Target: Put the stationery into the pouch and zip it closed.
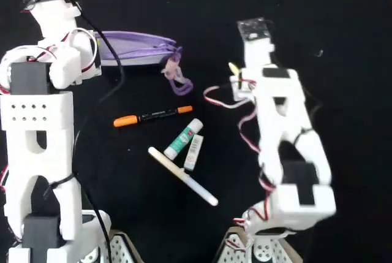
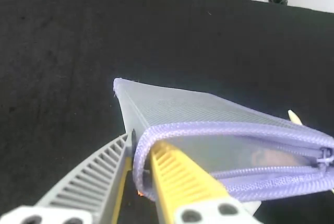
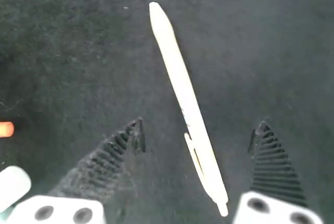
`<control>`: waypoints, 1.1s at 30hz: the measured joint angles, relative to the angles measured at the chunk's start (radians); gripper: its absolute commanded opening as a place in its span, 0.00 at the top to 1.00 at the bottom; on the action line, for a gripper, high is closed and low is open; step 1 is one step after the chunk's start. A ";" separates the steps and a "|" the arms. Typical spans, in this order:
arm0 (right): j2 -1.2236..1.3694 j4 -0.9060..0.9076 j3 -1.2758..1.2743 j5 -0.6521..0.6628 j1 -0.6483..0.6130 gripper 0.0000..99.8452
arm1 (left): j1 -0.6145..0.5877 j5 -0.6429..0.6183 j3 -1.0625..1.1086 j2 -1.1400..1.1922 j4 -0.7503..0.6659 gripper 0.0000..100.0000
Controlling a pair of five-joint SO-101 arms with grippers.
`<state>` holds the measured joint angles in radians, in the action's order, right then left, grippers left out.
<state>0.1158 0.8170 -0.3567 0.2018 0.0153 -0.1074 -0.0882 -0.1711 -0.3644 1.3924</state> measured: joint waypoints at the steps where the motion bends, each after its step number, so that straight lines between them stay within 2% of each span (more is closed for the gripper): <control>1: 0.032 0.000 0.025 0.005 -0.005 0.70 | 0.000 0.014 0.000 0.000 0.005 0.97; 9: 0.273 0.000 0.216 0.017 -0.006 0.71 | -0.003 0.044 -0.003 0.095 0.005 0.97; 16: 0.445 0.081 0.410 0.018 -0.006 0.99 | -0.046 0.044 -0.017 0.160 -0.006 0.97; 27: 0.649 0.302 0.761 0.018 0.031 0.99 | -0.048 0.044 -0.017 0.164 0.020 0.97; 33: 0.664 0.428 0.850 0.051 0.037 0.99 | 0.017 0.041 -0.038 0.144 0.083 0.97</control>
<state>0.7802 1.2451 0.4933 0.2524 0.0522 -0.0905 -0.0468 -0.2094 -0.2202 1.4753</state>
